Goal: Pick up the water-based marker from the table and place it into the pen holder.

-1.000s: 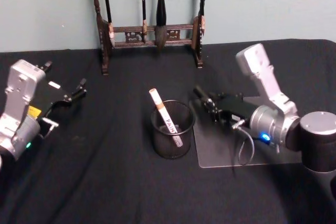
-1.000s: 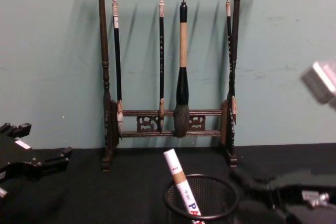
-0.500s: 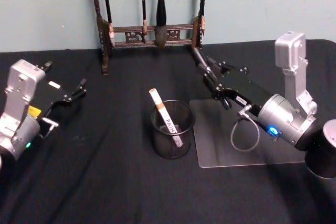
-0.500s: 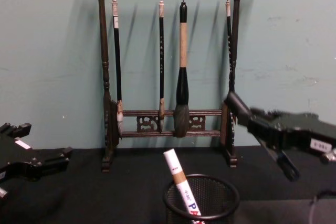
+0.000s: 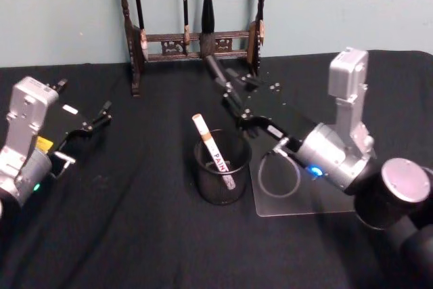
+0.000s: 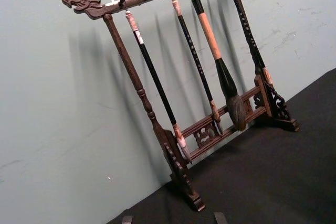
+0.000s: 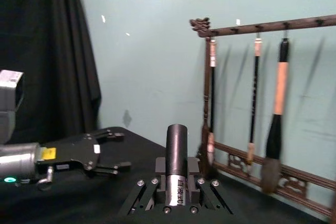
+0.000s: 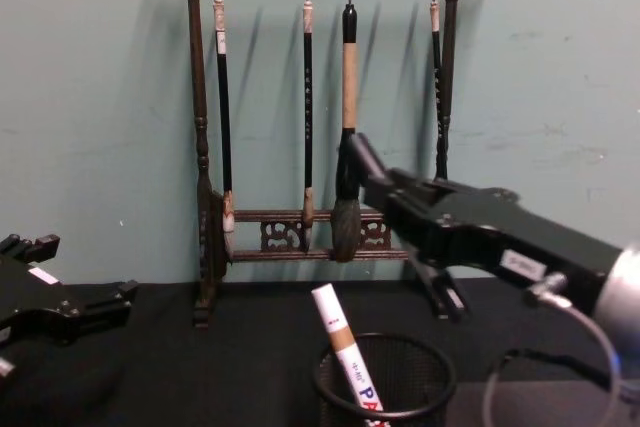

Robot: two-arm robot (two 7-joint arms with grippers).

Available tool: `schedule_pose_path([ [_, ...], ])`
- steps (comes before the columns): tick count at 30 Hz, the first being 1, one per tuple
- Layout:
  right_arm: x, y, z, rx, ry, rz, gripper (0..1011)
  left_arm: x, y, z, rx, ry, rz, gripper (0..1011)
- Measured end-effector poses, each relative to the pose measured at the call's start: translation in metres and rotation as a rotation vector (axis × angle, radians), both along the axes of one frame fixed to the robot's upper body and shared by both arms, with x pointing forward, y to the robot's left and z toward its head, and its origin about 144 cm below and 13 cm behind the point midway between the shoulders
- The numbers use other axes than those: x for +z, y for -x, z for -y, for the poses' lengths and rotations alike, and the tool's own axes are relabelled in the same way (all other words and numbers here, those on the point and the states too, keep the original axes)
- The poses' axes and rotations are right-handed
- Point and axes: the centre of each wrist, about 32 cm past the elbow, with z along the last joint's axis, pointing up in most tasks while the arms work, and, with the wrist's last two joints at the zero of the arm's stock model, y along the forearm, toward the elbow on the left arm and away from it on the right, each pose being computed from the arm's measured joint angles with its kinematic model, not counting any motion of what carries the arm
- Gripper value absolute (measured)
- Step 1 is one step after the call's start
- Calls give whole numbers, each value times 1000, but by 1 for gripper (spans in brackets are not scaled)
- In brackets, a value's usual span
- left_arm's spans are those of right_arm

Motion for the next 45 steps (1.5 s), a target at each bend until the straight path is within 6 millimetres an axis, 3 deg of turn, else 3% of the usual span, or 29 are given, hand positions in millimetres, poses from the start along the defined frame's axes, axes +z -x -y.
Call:
schedule_pose_path([
  [19, -27, -4, -24, 49, -18, -81, 237, 0, 0, 0, 0, 0, 0, 1001],
  [45, -41, 1, -29, 28, 19, -87, 237, 0, 0, 0, 0, 0, 0, 1001],
])
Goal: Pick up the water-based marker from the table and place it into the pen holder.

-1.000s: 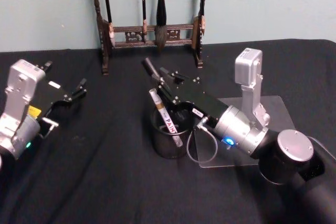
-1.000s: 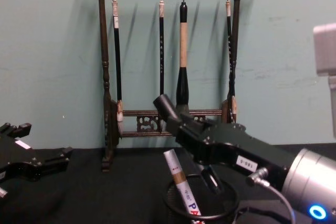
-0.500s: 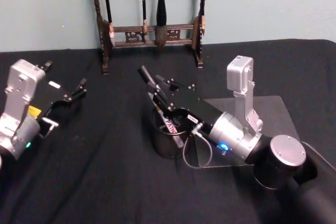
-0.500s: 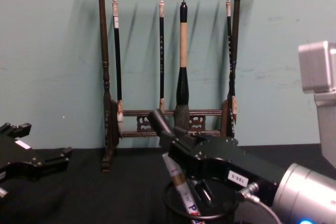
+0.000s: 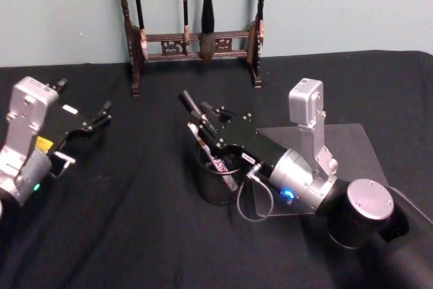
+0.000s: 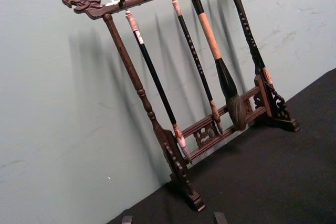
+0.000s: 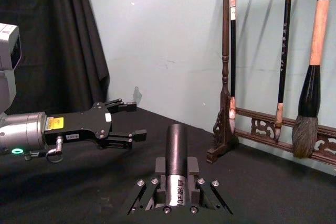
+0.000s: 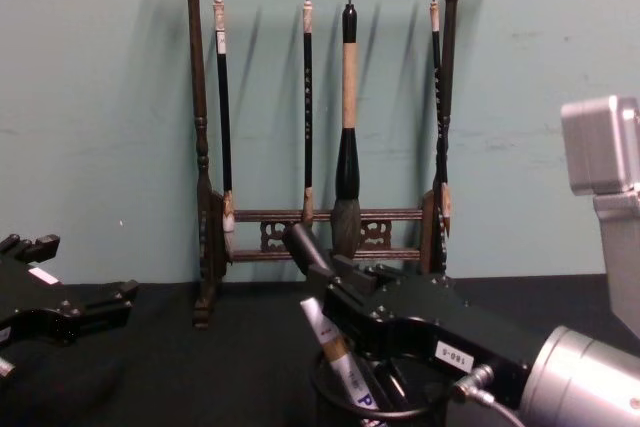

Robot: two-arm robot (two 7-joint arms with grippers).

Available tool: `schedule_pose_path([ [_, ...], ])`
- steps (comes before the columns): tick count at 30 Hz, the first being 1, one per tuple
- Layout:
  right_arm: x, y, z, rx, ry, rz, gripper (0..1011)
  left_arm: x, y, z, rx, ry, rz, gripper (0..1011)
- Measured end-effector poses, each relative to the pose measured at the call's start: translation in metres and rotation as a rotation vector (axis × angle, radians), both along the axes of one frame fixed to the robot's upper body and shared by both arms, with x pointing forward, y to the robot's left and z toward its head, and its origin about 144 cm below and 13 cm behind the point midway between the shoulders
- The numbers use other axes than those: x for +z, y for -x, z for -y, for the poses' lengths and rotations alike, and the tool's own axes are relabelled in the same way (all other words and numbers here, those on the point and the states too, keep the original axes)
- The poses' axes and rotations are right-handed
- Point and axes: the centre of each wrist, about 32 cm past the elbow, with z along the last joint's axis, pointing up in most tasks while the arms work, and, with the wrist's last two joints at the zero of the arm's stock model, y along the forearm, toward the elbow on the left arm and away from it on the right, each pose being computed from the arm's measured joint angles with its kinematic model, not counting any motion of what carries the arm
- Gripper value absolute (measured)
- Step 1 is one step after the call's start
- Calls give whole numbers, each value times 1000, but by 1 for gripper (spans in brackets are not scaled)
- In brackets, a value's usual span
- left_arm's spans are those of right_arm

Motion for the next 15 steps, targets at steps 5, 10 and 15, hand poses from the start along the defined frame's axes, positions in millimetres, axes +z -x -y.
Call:
schedule_pose_path([
  [5, 0, 0, 0, 1, -1, 0, 237, 0, 0, 0, 0, 0, 0, 1001],
  [10, 0, 0, 0, 2, -2, -1, 327, 0, 0, 0, 0, 0, 0, 1001],
  [15, 1, 0, 0, 3, -3, -2, 486, 0, 0, 0, 0, 0, 0, 1001],
])
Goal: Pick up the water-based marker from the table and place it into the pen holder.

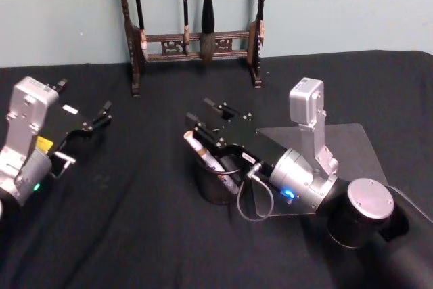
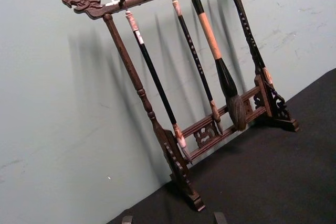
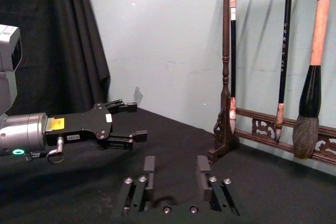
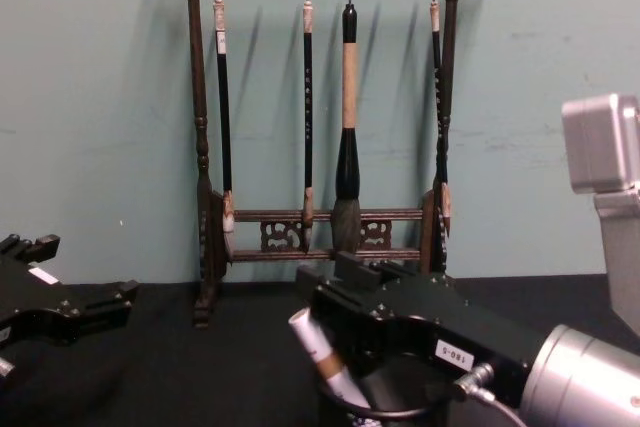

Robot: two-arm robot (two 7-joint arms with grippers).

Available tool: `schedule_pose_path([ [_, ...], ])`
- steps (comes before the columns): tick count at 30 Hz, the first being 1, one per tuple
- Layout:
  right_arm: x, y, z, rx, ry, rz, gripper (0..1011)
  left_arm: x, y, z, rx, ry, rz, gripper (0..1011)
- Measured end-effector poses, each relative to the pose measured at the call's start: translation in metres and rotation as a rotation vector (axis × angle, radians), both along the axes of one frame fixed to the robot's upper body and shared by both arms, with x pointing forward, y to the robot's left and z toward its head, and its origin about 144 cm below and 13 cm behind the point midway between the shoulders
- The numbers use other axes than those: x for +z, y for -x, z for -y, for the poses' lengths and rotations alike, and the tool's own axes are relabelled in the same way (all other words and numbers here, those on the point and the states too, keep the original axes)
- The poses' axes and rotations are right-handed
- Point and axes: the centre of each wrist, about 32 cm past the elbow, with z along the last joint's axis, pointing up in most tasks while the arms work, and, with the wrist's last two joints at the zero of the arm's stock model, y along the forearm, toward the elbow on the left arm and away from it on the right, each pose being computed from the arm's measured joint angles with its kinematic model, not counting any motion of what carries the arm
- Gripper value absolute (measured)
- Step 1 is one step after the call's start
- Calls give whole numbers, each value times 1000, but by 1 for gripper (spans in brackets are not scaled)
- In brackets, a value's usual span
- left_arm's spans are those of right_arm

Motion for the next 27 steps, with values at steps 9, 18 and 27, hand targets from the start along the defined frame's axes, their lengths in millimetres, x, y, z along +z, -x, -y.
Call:
schedule_pose_path([
  [9, 0, 0, 0, 1, 0, -1, 786, 0, 0, 0, 0, 0, 0, 1001],
  [18, 3, -1, 1, -3, 0, -11, 999, 0, 0, 0, 0, 0, 0, 1001],
  [27, 22, -1, 16, -84, -2, 14, 1002, 0, 0, 0, 0, 0, 0, 1001],
])
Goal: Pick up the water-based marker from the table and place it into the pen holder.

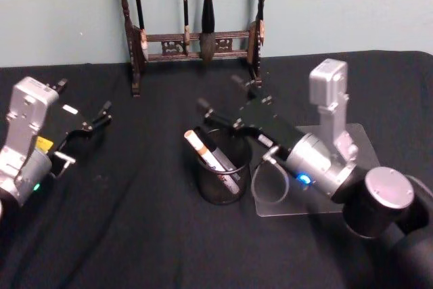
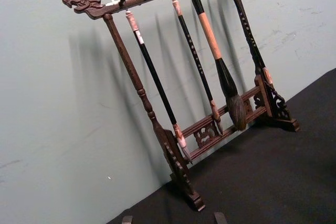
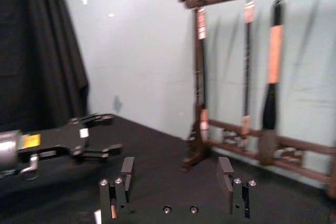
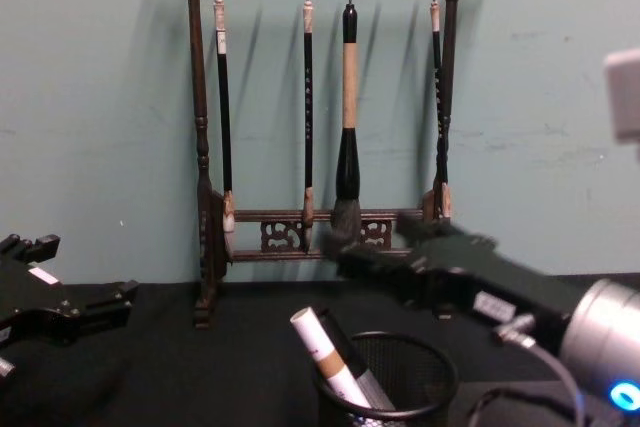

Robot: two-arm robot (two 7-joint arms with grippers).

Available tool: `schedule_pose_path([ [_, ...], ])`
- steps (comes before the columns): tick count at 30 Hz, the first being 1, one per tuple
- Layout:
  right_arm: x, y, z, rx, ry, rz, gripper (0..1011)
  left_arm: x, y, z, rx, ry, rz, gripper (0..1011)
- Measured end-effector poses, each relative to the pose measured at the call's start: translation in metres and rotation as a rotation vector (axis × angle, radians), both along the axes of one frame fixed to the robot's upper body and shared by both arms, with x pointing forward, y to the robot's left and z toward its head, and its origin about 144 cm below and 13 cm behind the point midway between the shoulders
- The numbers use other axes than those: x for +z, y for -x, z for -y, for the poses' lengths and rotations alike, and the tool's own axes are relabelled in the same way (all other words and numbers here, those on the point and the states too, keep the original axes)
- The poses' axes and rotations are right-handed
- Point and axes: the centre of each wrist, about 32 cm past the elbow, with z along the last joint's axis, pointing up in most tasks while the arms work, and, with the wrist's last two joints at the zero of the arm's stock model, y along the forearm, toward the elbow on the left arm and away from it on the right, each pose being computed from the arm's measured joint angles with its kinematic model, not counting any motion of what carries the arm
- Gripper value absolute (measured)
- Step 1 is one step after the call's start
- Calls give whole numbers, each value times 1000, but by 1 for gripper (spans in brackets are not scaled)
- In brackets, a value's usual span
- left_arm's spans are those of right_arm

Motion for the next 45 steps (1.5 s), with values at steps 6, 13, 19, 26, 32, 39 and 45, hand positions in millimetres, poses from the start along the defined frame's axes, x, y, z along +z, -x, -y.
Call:
schedule_pose_path([
  [6, 9, 1, 18, -101, 13, 15, 1002, 0, 0, 0, 0, 0, 0, 1001],
  [13, 9, 3, 42, -231, 43, 10, 1002, 0, 0, 0, 0, 0, 0, 1001],
  [19, 4, 6, 61, -327, 110, 21, 1002, 0, 0, 0, 0, 0, 0, 1001],
  [26, -9, 10, 76, -401, 193, 30, 1002, 0, 0, 0, 0, 0, 0, 1001],
  [32, -19, 13, 82, -433, 250, 19, 1002, 0, 0, 0, 0, 0, 0, 1001],
  [39, -28, 14, 85, -449, 288, -7, 1002, 0, 0, 0, 0, 0, 0, 1001],
  [45, -30, 15, 84, -450, 300, -19, 1002, 0, 0, 0, 0, 0, 0, 1001],
])
